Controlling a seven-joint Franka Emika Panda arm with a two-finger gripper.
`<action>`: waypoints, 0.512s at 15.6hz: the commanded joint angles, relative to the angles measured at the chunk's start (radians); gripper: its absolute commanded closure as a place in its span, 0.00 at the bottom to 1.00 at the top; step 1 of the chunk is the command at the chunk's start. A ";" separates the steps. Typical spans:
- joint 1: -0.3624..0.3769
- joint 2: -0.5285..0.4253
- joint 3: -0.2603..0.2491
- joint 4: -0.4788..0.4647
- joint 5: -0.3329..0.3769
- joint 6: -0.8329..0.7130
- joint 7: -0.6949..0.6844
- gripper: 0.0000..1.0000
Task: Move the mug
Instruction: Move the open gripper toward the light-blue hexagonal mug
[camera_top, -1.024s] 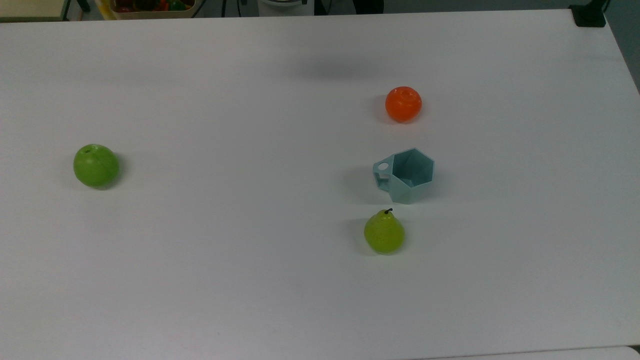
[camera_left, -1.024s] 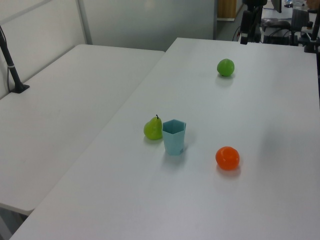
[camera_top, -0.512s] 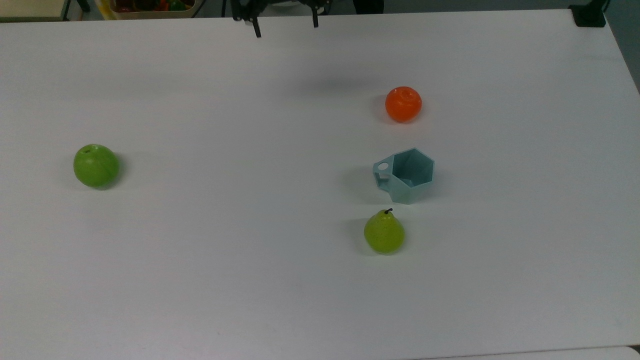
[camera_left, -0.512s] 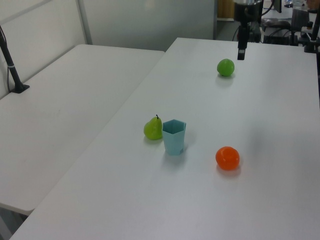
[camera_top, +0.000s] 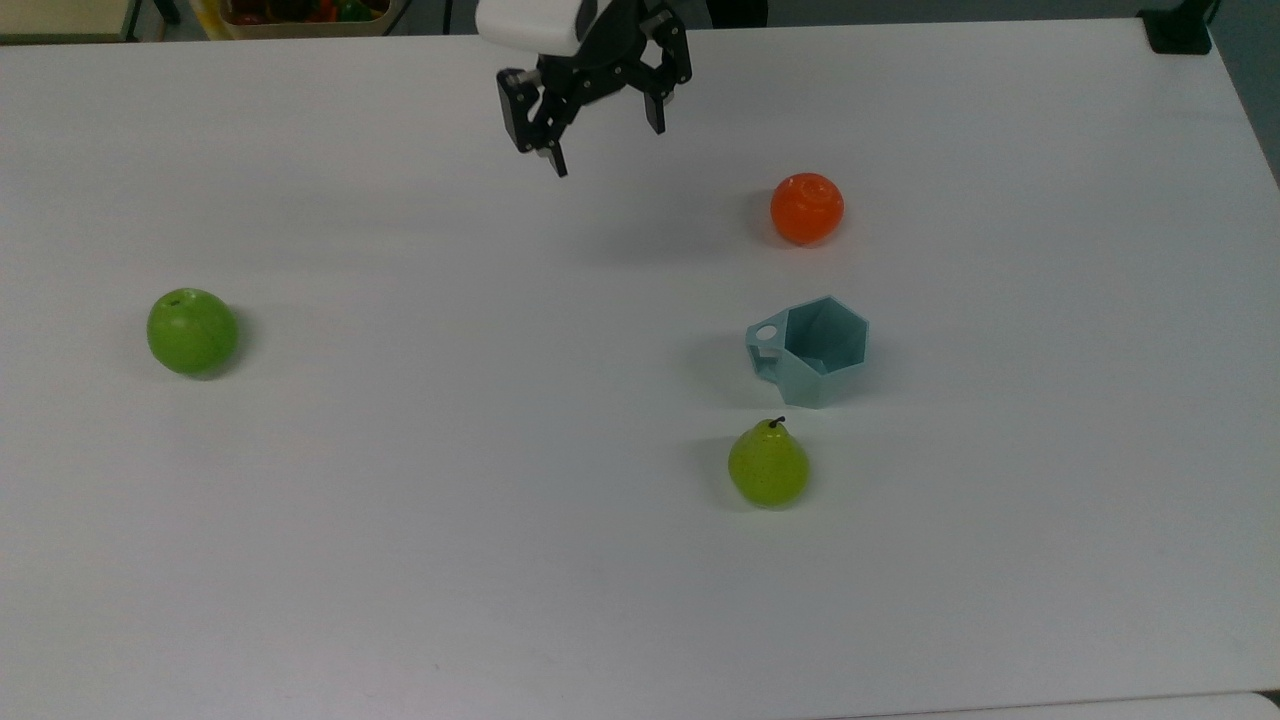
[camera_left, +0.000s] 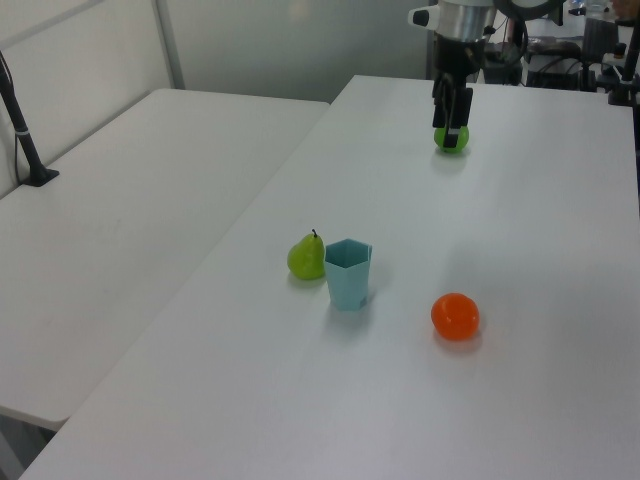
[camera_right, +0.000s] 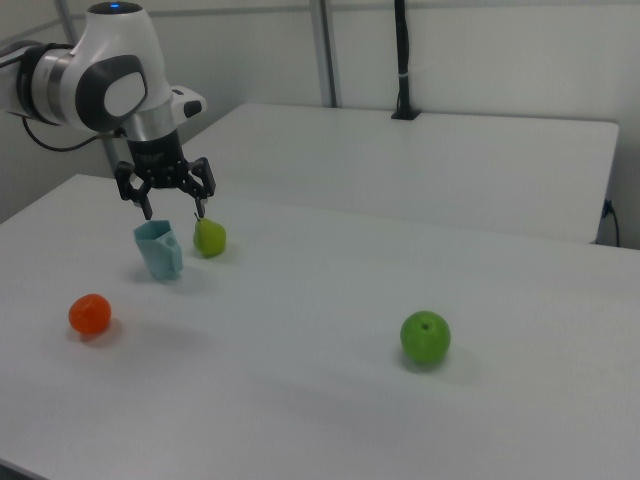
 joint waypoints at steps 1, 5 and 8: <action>0.007 0.022 0.016 0.003 0.025 0.077 0.004 0.10; 0.036 0.065 0.022 0.010 0.036 0.133 0.394 0.00; 0.035 0.079 0.036 0.010 0.033 0.136 0.359 0.00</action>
